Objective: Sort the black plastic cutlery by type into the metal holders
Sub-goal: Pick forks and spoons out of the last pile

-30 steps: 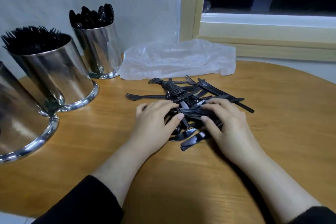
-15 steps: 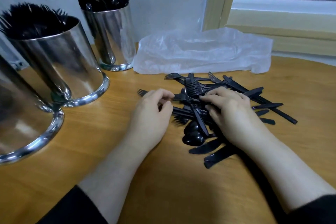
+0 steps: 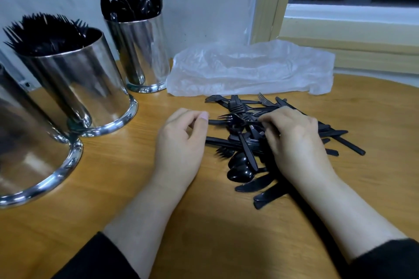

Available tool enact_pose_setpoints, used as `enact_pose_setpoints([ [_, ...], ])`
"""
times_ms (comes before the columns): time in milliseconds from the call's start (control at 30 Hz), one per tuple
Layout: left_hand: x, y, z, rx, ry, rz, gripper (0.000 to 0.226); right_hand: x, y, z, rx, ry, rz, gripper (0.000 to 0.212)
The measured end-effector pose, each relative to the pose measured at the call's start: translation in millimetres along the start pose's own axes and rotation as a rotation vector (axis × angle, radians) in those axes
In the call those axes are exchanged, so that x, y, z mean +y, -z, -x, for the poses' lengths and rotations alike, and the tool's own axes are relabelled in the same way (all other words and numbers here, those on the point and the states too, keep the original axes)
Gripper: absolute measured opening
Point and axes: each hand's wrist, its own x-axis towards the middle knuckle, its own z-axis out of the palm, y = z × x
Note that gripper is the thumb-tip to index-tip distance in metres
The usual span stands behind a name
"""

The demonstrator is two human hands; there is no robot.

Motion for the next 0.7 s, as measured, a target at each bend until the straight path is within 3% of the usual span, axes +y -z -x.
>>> enact_pose_setpoints([
  [100,0,-2,0,-0.054,0.004,0.023,0.033,-5,9,-2,0.135,-0.091,-0.209,0.015],
  [233,8,-6,-6,-0.168,0.091,0.134,0.029,-31,8,-2,0.105,-0.086,-0.398,0.015],
  [367,18,-14,-14,-0.138,0.317,0.502,0.023,-43,3,-1,0.04,-0.071,-0.475,0.016],
  [500,23,-8,-24,-0.127,0.407,0.866,0.026,-17,3,-19,-0.002,-0.069,-0.297,0.018],
  [633,21,-4,-26,-0.102,0.555,0.899,0.028,-1,-5,-28,-0.32,-0.042,-0.04,0.039],
  [700,21,-3,-26,-0.136,0.643,0.891,0.028,0,-10,-27,-0.344,-0.036,-0.005,0.039],
])
